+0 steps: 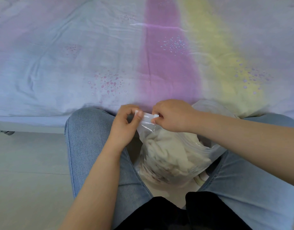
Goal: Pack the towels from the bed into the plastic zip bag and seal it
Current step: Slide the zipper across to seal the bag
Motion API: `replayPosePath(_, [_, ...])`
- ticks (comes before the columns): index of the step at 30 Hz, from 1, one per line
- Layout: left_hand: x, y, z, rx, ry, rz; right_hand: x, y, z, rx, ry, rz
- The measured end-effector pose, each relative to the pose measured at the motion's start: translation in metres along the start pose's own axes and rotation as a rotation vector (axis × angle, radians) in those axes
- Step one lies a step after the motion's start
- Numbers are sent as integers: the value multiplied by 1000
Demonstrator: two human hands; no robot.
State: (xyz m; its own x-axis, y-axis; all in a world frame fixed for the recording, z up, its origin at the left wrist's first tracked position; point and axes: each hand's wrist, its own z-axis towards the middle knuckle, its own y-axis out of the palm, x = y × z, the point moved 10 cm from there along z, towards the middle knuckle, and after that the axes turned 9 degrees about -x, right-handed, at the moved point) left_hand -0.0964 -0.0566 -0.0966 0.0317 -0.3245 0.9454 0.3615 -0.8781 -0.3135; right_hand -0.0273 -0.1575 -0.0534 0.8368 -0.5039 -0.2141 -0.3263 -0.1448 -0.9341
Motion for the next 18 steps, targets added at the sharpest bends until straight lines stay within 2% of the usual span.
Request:
replayPosePath(2, [-8, 9, -1, -60, -110, -114, -4, -3, 3, 27, -5, -9])
replayPosePath(6, [-8, -7, -2, 117, -156, -119, -12, -7, 7, 41, -39, -32])
replayPosePath(18, [-19, -35, -9, 413, -225, 44, 15, 1, -3, -41, -31, -82])
